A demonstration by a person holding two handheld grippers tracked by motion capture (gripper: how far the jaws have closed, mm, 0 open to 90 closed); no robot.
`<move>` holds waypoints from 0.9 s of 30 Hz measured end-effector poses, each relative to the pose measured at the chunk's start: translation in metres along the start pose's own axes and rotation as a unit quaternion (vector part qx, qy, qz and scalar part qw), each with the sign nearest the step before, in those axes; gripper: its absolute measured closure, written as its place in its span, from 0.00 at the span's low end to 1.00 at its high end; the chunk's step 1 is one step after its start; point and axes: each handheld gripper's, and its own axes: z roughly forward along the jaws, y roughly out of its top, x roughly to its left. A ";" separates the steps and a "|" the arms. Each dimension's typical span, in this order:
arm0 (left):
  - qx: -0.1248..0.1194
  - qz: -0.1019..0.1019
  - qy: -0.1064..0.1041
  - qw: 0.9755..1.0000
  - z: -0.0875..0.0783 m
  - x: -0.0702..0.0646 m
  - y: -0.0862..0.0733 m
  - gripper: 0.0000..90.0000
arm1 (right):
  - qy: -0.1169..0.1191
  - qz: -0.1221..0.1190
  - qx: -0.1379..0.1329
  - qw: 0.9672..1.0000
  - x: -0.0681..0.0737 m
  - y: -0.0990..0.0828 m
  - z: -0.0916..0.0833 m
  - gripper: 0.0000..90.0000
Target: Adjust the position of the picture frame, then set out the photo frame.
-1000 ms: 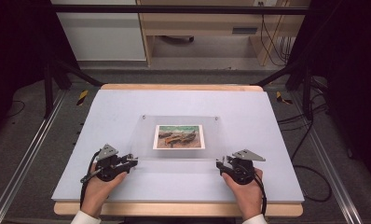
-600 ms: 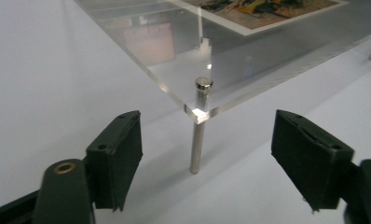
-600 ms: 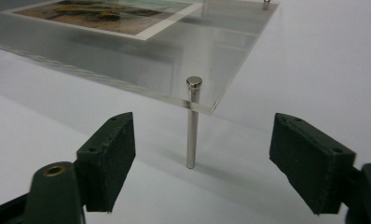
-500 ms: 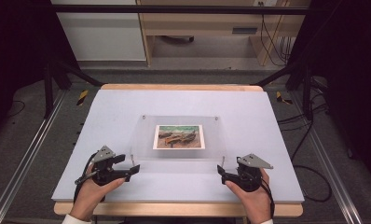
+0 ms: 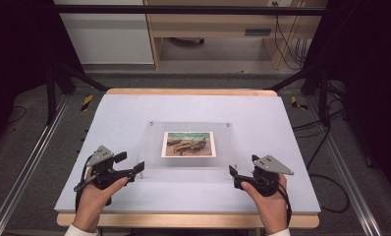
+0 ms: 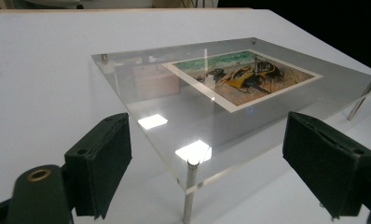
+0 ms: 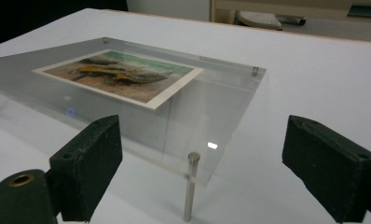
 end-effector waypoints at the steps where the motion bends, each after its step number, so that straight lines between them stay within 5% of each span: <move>1: 0.005 0.002 -0.001 1.000 0.003 0.000 0.004 0.16 | -0.003 0.000 0.002 1.000 -0.001 0.004 0.001 0.15; 6: 0.041 0.016 0.007 0.999 0.020 0.003 0.028 0.17 | -0.002 0.002 0.035 0.999 -0.009 0.027 0.015 0.20; 10: 0.025 -0.013 0.006 1.000 0.025 0.009 0.027 0.18 | 0.007 0.018 0.033 0.999 -0.018 0.037 0.027 0.21; 27: 0.051 -0.023 0.016 0.998 0.039 0.008 0.001 0.19 | 0.038 0.056 0.076 0.995 -0.028 0.008 0.044 0.31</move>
